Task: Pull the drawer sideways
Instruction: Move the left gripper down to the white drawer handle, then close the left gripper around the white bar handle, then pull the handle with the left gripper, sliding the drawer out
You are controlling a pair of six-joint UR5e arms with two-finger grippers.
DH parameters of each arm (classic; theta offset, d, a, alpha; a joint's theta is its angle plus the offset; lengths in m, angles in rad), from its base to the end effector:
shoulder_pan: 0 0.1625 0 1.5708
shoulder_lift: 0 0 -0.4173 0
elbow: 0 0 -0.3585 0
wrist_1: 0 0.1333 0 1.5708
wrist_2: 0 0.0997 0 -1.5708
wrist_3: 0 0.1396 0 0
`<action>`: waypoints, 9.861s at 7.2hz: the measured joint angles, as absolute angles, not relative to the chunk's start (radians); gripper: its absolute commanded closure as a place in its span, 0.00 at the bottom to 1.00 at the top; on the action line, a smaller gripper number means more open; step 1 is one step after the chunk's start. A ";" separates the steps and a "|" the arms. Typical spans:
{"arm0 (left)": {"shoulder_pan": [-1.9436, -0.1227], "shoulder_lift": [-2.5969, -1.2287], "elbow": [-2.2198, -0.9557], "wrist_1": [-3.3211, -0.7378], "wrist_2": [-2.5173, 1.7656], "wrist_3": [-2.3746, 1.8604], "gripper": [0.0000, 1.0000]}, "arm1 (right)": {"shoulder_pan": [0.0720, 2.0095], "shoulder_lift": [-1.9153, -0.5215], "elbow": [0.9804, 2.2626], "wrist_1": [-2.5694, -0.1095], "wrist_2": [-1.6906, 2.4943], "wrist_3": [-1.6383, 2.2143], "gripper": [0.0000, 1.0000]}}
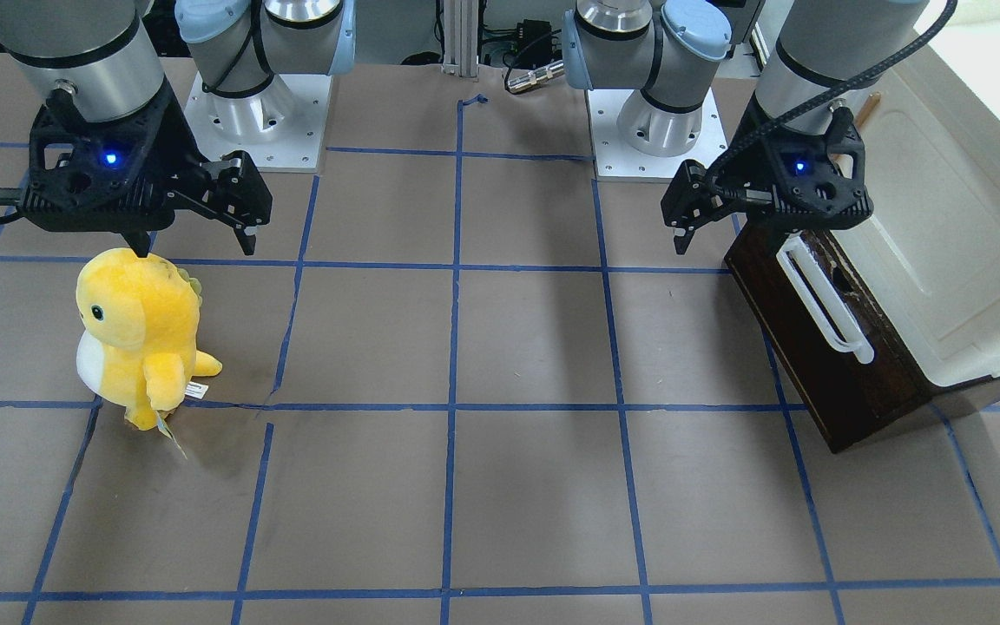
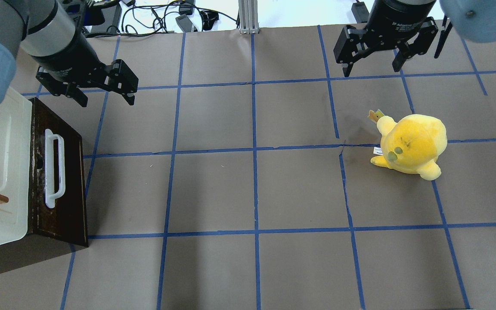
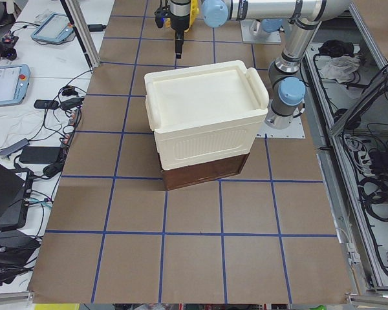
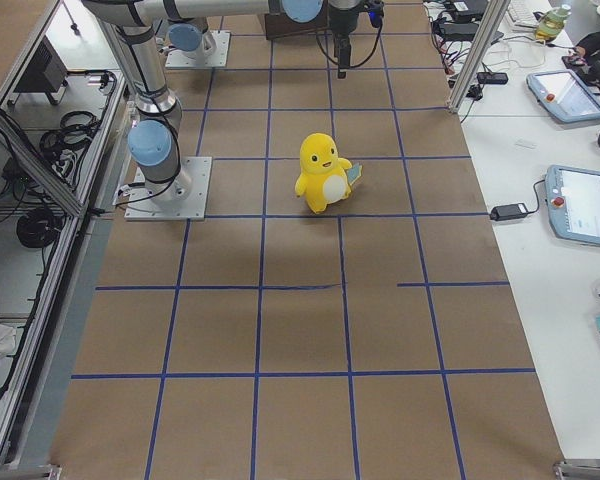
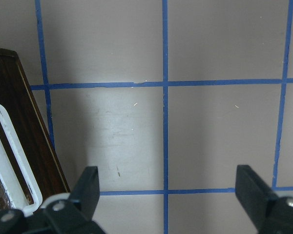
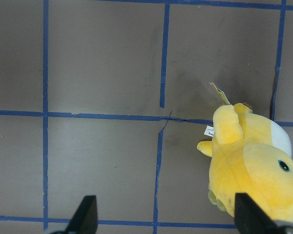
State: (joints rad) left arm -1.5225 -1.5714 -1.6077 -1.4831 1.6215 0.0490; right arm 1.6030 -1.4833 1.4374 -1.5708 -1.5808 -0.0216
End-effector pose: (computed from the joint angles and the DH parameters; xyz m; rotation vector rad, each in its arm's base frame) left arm -0.1036 -0.4706 0.4321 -0.0009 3.0876 -0.0736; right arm 0.1480 -0.4961 0.4598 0.0839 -3.1299 0.0720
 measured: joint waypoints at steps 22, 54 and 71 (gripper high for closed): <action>-1.522 -1.890 -1.822 -1.292 2.273 -0.372 0.14 | 1.603 -1.483 1.437 -1.571 -1.580 -0.021 0.00; -1.501 -1.875 -1.800 -1.437 2.324 -0.401 1.00 | 1.603 -1.483 1.437 -1.571 -1.580 -0.021 0.00; -1.557 -1.922 -1.733 -1.543 2.330 -0.529 1.00 | 1.603 -1.483 1.437 -1.571 -1.580 -0.021 0.00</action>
State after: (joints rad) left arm -1.5569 -1.9219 -1.7334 -1.5431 2.3298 -0.5288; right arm 1.6030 -1.4834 1.4373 -1.5708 -1.5800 -0.0215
